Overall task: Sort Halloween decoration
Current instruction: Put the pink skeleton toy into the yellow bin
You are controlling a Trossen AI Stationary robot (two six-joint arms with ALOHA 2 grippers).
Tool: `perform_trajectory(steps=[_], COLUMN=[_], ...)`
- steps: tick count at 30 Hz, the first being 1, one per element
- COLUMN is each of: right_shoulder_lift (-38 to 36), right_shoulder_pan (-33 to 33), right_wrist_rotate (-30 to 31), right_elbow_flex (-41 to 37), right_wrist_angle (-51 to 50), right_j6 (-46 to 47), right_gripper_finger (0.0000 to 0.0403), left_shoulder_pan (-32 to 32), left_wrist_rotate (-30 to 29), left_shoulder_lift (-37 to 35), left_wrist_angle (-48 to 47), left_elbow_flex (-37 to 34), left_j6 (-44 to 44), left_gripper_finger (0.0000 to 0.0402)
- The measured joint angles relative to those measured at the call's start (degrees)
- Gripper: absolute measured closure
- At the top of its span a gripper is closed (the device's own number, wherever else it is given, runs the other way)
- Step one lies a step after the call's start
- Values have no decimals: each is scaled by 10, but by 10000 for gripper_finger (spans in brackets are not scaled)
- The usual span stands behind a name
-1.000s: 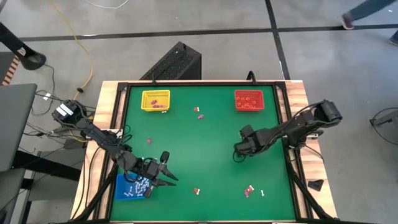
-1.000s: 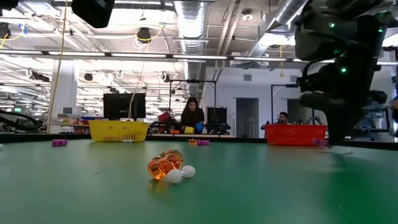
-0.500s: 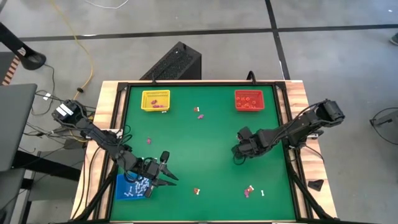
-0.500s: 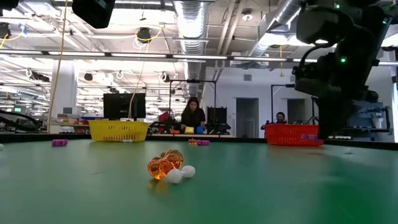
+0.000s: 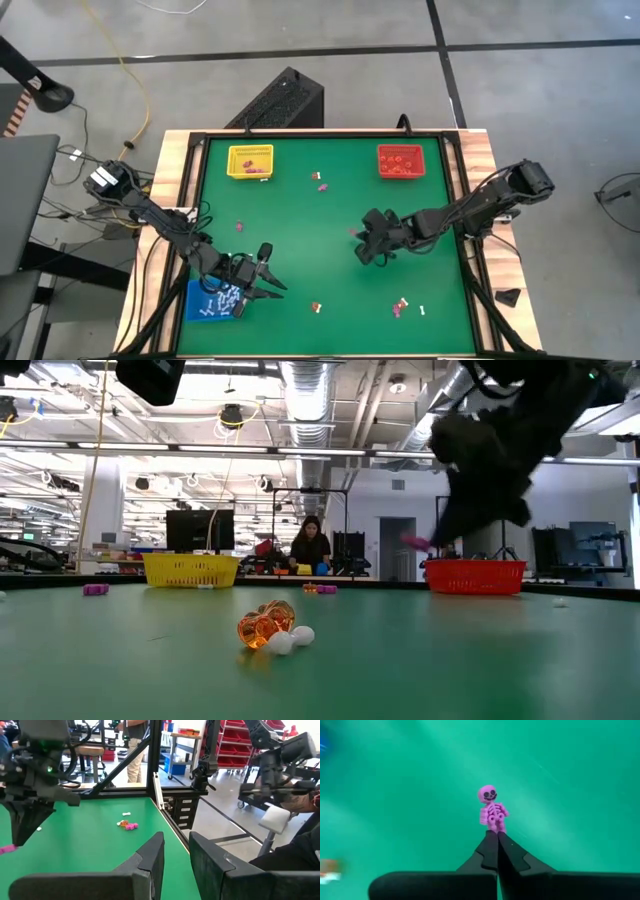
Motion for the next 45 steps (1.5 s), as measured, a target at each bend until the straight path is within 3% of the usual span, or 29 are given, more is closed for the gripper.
perform_trajectory(steps=[8, 15, 23, 27, 32, 39, 45], right_shoulder_lift=[0, 50, 207, 306, 439, 567, 590], right_shoulder_pan=[27, -7, -137, -217, -290, -330, -333], right_wrist_rotate=[0, -16, -124, -202, -238, -267, -265], right_elbow_flex=[0, 15, 185, 323, 517, 729, 786], right_wrist_angle=[217, 365, 368, 346, 272, 114, 97], right_j6=[-121, -200, -275, -296, -305, -315, -326], right_gripper_finger=[382, 382, 382, 382, 383, 368, 307], left_shoulder_pan=[0, 1, -2, -4, -9, -13, -23], left_wrist_rotate=[-3, -61, -63, -64, -64, -62, -61], left_shoulder_lift=[0, -4, -55, -94, -110, -109, -109], left_wrist_angle=[-15, -12, -45, -87, -100, -113, -108], left_elbow_flex=[0, 0, 0, 0, 0, 0, 0], left_j6=[5, 28, 70, 70, 87, 99, 116], left_gripper_finger=[323, 323, 323, 323, 323, 323, 323])
